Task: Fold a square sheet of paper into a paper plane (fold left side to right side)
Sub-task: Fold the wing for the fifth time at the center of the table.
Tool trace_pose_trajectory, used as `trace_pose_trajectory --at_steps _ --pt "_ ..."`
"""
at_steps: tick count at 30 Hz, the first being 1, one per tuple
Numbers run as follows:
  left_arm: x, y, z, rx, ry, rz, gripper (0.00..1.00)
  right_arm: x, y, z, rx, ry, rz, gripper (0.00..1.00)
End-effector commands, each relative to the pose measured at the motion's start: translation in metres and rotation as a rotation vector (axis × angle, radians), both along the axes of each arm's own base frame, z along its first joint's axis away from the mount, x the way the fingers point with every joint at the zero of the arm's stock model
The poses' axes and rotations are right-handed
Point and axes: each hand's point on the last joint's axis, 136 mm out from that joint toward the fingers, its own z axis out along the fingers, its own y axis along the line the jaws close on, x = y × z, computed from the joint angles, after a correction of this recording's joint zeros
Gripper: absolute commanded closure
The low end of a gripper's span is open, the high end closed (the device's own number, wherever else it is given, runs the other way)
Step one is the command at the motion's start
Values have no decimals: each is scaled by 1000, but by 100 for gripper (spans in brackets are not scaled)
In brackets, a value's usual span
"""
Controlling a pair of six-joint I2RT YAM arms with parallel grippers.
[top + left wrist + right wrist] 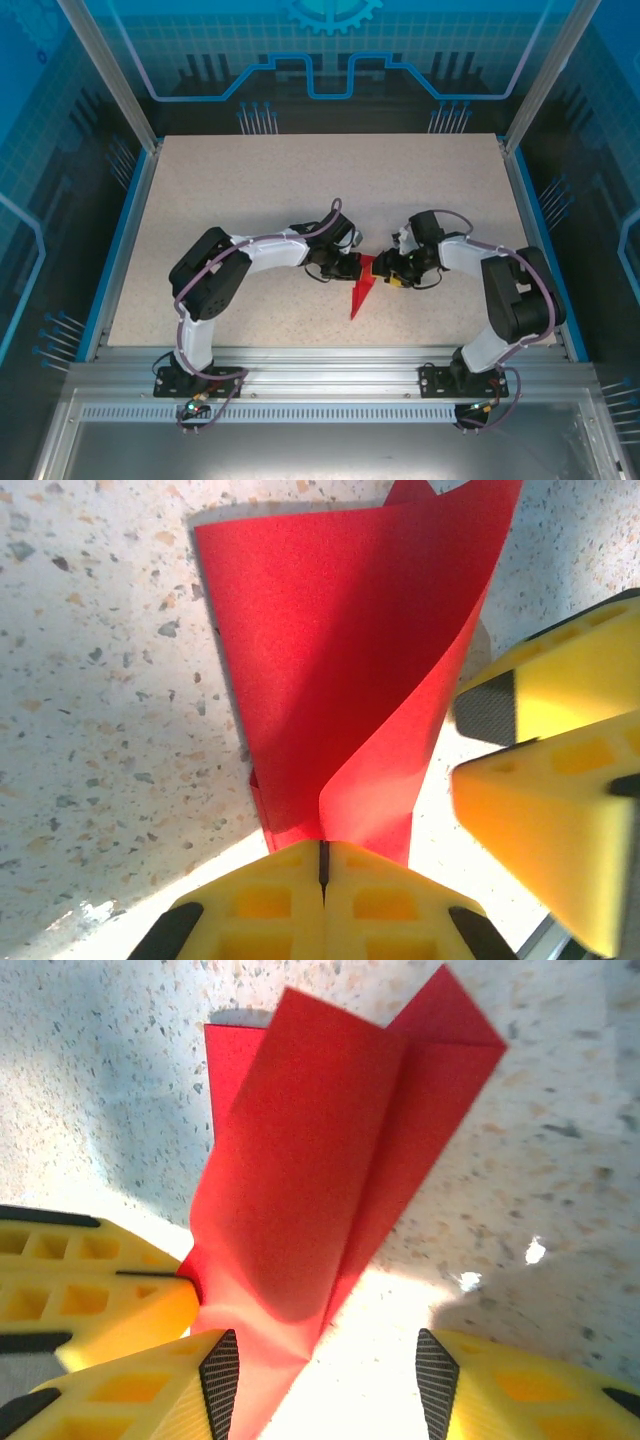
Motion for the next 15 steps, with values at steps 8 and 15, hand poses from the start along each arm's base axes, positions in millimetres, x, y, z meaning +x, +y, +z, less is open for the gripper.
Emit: trace_pose_trajectory --at_steps 8,15 --pt "14 -1 -9 10 -16 -20 97 0 -3 15 54 -48 25 57" --pt "17 -1 -14 19 -11 -20 97 1 8 23 97 -68 44 66"
